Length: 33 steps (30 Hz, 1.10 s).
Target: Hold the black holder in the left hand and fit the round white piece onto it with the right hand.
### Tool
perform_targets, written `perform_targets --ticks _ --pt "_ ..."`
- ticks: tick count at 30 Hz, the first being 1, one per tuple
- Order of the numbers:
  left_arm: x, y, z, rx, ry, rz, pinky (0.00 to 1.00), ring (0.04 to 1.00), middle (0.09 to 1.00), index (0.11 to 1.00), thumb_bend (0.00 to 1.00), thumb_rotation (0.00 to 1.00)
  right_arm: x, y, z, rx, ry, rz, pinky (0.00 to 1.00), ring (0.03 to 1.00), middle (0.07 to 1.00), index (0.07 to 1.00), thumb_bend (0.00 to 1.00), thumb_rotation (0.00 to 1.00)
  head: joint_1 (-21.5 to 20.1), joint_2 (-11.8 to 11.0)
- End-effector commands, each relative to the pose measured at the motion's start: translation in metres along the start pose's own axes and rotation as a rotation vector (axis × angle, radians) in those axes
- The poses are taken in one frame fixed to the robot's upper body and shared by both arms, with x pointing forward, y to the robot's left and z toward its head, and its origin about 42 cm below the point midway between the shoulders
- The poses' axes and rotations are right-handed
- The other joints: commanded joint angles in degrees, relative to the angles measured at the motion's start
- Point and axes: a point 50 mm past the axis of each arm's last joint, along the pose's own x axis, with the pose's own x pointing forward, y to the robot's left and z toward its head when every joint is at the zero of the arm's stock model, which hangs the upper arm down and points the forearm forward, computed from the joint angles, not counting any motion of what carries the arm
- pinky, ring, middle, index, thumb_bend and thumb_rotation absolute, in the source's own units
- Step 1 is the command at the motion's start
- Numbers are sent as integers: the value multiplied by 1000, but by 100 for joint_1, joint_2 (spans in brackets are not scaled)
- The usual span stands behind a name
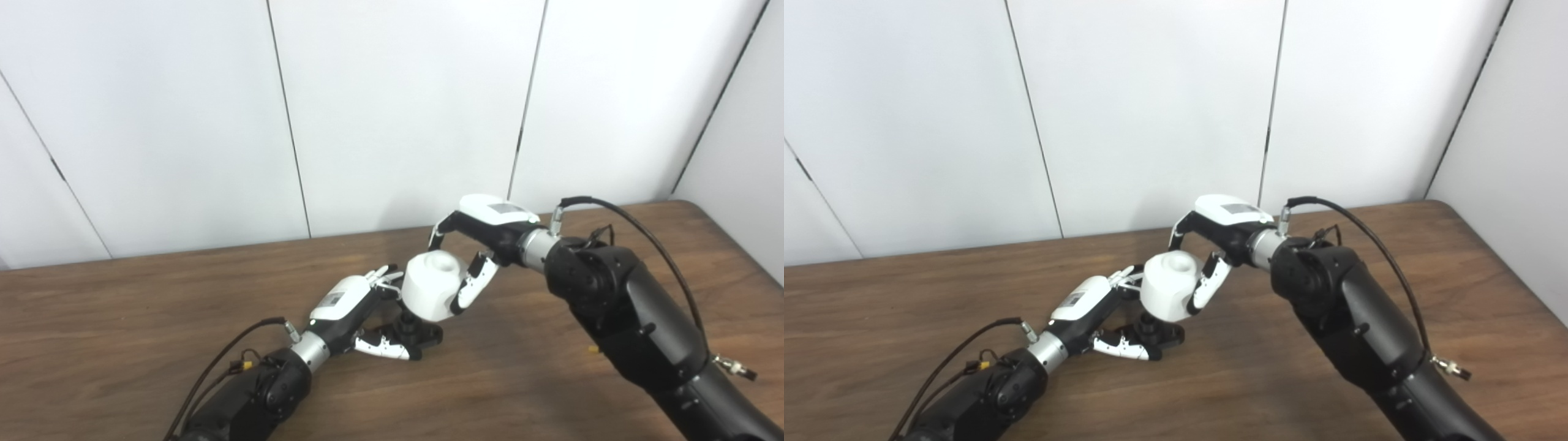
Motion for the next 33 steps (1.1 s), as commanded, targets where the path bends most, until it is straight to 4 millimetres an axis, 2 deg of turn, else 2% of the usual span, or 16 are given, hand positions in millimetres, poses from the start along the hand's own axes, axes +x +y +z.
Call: perform_targets --ticks 1,13,33 --pt "-43 -102 -1 -18 106 -316 1000 1000 914 482 524 60 0 -27 12 -47 -54 -94 881 896 813 480 526 145 6 18" --pt "-42 -103 1 -27 104 -314 1000 1000 910 482 524 60 11 -7 25 -9 -91 -67 875 912 790 479 527 143 30 68" --pt "-39 -103 7 -33 96 -310 1000 1000 911 481 524 61 21 20 25 -3 -103 -5 885 871 797 478 526 142 79 119"
